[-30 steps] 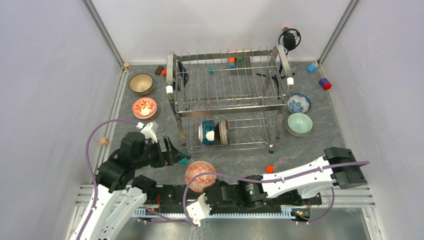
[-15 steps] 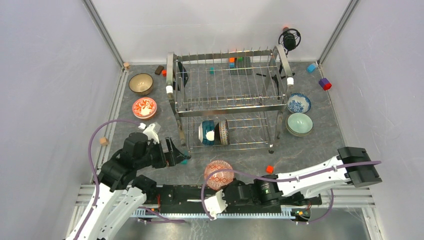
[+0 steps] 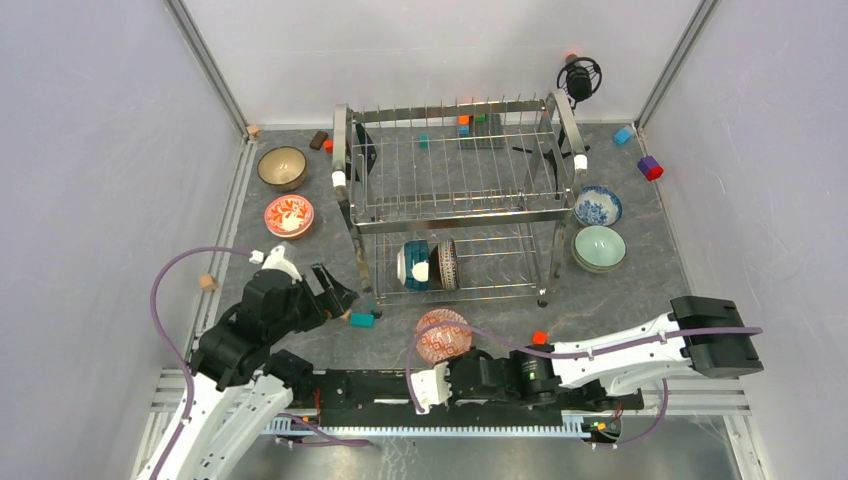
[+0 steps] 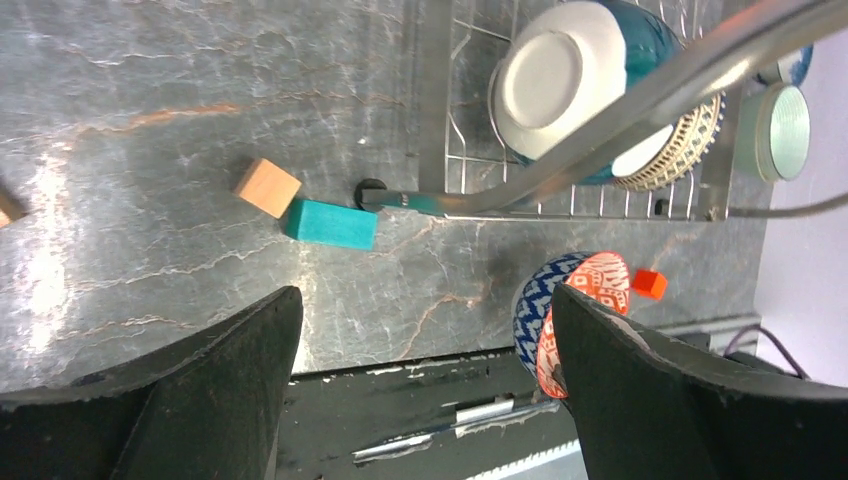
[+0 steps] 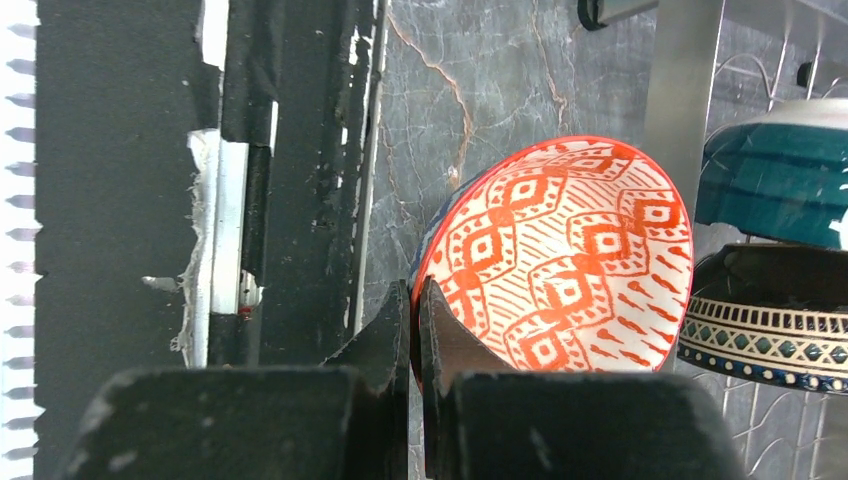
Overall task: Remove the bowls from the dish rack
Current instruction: Place the bowl at the center of the board, then adjust the dish rack at the center of the board.
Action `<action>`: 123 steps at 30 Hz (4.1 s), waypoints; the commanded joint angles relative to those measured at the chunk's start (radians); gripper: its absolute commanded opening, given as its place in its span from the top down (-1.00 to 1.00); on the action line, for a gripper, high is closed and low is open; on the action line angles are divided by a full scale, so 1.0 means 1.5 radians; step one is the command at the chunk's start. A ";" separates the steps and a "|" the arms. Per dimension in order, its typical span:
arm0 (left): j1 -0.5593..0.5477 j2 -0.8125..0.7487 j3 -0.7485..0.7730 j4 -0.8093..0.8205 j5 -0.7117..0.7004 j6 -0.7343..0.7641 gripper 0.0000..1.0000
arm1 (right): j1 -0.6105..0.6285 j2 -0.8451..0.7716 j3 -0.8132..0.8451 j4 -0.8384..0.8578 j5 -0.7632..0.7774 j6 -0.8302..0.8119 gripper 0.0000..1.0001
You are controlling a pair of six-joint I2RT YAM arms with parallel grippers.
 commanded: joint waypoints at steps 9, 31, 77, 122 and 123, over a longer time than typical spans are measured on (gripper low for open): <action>-0.002 -0.048 0.021 -0.017 -0.146 -0.088 -0.99 | -0.013 -0.007 -0.009 0.042 -0.011 0.029 1.00; -0.002 -0.019 0.008 0.025 -0.141 -0.064 -0.99 | -0.021 0.015 -0.015 0.041 0.003 0.074 0.43; -0.002 0.049 -0.152 0.560 -0.061 0.079 -0.81 | -0.021 -0.533 0.039 -0.130 0.571 0.328 -0.41; -0.002 0.186 -0.154 0.629 -0.106 0.038 -0.63 | -0.640 -0.401 -0.083 0.029 0.242 0.384 -0.51; -0.002 0.194 -0.151 0.633 -0.108 0.037 -0.63 | -0.652 -0.396 -0.093 0.046 0.229 0.386 -0.48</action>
